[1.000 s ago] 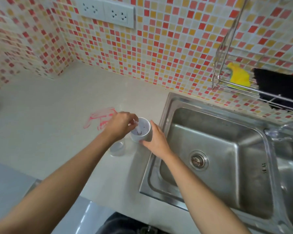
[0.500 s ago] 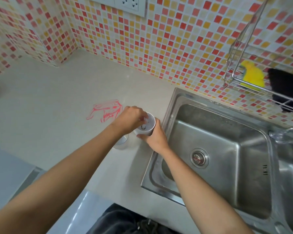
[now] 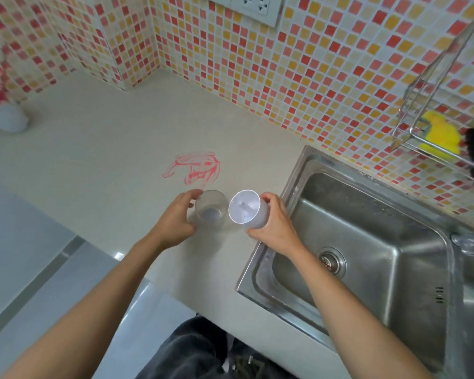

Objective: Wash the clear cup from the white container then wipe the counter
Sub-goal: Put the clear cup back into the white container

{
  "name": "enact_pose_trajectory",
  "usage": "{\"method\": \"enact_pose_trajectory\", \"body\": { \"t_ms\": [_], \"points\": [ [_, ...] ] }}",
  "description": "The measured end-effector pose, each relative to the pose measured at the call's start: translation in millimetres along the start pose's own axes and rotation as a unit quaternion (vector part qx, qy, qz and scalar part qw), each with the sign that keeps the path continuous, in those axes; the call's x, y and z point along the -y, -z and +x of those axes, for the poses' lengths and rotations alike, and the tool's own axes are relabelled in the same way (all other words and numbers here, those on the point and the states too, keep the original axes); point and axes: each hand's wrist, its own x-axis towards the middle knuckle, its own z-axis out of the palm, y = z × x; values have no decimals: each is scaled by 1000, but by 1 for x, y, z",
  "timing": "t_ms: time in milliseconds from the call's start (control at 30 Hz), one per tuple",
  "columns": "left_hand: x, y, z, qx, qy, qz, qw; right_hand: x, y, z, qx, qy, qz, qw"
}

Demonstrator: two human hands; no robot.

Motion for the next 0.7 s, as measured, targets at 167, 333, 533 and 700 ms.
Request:
{"method": "enact_pose_trajectory", "body": {
  "t_ms": [167,333,533,700],
  "points": [
    [-1,-14,5,-20,-14,-13,1000,17,12,1,-1,42,-90,995],
    [-4,-24,11,-28,-15,-64,997,33,27,7,2,84,-229,970],
    [-15,-41,21,-20,-32,-76,996,57,29,13,29,124,-341,931],
    [-19,-46,25,-27,-36,-75,996,72,28,13,40,149,-334,930]
  ]
}}
